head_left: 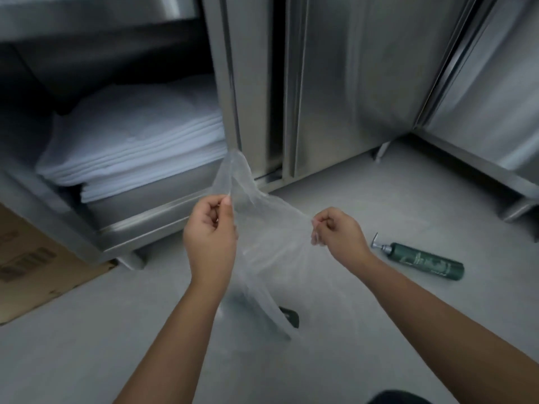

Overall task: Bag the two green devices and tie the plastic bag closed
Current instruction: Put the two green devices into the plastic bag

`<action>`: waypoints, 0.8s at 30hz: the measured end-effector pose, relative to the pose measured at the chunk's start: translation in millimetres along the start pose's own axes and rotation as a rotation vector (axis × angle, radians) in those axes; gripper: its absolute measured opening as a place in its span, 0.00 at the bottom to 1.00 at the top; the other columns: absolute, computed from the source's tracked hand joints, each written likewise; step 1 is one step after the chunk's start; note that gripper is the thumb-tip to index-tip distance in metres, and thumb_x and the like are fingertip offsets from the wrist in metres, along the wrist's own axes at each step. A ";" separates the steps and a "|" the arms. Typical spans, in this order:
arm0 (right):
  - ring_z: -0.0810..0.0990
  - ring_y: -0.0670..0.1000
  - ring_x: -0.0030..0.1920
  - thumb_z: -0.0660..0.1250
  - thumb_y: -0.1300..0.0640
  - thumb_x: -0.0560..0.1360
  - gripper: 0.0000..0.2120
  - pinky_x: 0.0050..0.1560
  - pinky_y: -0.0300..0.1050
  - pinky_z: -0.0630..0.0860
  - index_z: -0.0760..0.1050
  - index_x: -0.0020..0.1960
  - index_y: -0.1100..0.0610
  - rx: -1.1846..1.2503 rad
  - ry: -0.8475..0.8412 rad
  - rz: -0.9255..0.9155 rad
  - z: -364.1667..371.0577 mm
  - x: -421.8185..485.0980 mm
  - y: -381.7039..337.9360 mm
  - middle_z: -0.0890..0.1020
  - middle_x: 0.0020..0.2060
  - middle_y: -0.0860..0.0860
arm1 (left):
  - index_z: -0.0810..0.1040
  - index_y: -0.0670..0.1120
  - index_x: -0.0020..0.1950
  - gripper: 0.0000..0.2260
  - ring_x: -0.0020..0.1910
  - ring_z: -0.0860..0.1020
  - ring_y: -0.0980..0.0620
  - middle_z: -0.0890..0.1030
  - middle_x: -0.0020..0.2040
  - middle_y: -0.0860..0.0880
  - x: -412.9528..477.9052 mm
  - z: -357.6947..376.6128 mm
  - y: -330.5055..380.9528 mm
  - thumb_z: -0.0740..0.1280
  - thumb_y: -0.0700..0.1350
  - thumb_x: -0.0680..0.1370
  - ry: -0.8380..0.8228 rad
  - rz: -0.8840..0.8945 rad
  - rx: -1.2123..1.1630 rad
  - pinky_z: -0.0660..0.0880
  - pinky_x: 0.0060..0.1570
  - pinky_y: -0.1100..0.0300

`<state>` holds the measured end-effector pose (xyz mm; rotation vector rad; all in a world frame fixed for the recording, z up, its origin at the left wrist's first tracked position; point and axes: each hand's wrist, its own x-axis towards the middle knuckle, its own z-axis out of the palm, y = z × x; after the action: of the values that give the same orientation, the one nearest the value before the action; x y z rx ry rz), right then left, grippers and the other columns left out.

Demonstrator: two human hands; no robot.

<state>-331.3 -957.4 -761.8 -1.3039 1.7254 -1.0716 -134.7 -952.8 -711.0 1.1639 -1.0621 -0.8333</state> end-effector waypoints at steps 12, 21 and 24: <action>0.77 0.52 0.34 0.61 0.63 0.76 0.09 0.41 0.46 0.76 0.72 0.38 0.55 0.099 0.199 0.024 -113.5 51.8 -43.0 0.78 0.29 0.52 | 0.74 0.54 0.34 0.13 0.23 0.69 0.62 0.75 0.24 0.58 85.2 148.6 33.5 0.64 0.42 0.77 -0.253 0.055 0.081 0.70 0.29 0.57; 0.80 0.51 0.39 0.61 0.60 0.76 0.09 0.45 0.48 0.77 0.71 0.39 0.51 0.109 0.546 0.112 -147.7 125.9 -15.7 0.81 0.34 0.53 | 0.73 0.54 0.35 0.12 0.28 0.70 0.59 0.74 0.30 0.54 129.7 260.5 1.8 0.63 0.42 0.77 -0.525 0.155 0.041 0.71 0.33 0.58; 0.82 0.60 0.43 0.61 0.61 0.76 0.10 0.48 0.57 0.77 0.71 0.38 0.51 0.139 0.638 0.143 -155.5 150.3 -6.9 0.81 0.33 0.51 | 0.73 0.55 0.36 0.12 0.29 0.71 0.60 0.75 0.31 0.54 151.5 297.5 -3.3 0.63 0.41 0.77 -0.572 0.206 -0.005 0.70 0.34 0.62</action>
<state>-503.4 -1073.9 -701.5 -0.7751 2.1065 -1.6027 -371.6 -1183.7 -665.8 0.8048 -1.6144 -1.0303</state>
